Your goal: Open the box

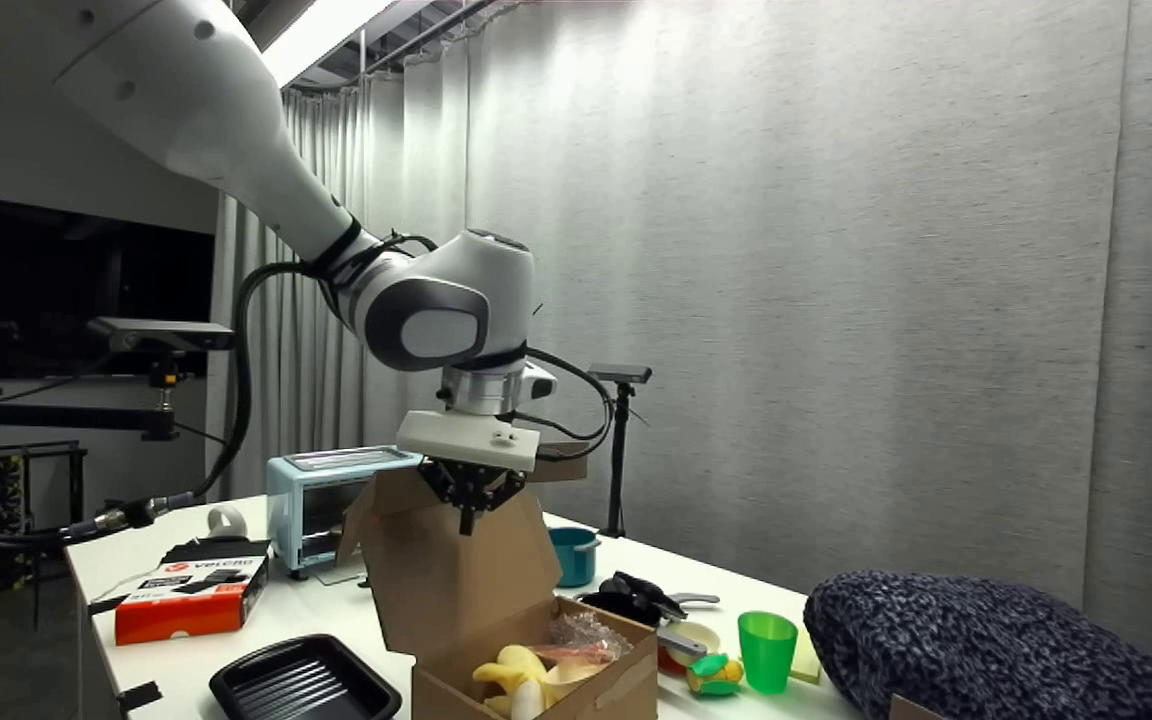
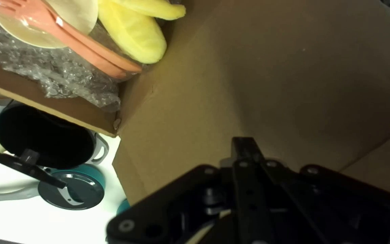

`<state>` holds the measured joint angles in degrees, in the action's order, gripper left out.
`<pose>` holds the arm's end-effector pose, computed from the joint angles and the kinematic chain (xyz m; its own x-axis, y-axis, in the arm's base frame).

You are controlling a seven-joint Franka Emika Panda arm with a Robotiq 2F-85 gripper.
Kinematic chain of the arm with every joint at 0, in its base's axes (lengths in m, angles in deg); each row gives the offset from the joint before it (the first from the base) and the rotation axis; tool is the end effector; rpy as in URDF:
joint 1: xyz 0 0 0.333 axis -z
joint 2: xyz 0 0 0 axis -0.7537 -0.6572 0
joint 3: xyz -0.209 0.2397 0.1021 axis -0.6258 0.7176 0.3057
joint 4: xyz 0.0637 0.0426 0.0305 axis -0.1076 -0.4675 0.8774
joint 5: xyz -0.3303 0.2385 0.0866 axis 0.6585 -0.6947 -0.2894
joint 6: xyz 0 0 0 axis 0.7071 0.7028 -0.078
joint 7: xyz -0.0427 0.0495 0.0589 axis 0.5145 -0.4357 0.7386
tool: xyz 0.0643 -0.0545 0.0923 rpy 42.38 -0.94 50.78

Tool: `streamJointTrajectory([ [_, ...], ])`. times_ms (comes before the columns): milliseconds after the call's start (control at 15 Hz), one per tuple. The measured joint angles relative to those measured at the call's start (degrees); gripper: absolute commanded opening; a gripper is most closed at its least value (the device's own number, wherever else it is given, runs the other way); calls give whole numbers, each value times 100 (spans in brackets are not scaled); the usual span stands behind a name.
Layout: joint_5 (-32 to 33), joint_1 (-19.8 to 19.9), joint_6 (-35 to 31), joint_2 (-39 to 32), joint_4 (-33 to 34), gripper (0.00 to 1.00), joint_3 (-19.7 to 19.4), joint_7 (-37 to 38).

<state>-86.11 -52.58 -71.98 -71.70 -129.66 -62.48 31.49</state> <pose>0.5584 0.0909 0.3837 0.7097 0.6215 0.3318 0.6845 -0.7196 -0.1163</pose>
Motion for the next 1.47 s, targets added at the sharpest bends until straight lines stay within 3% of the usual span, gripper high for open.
streamJointTrajectory([
  [200, 25, -23, -555, -96, -185, 0, 8, 47],
  [467, -9, -32, -1264, -474, -194, 0, 30, 808],
  [667, -177, -28, -1218, -765, -10, 0, 67, 1291],
  [933, -439, -1, -1002, -1047, 306, 0, 251, 1356],
  [1467, -108, 81, -345, -1256, 436, 0, 342, 1335],
])
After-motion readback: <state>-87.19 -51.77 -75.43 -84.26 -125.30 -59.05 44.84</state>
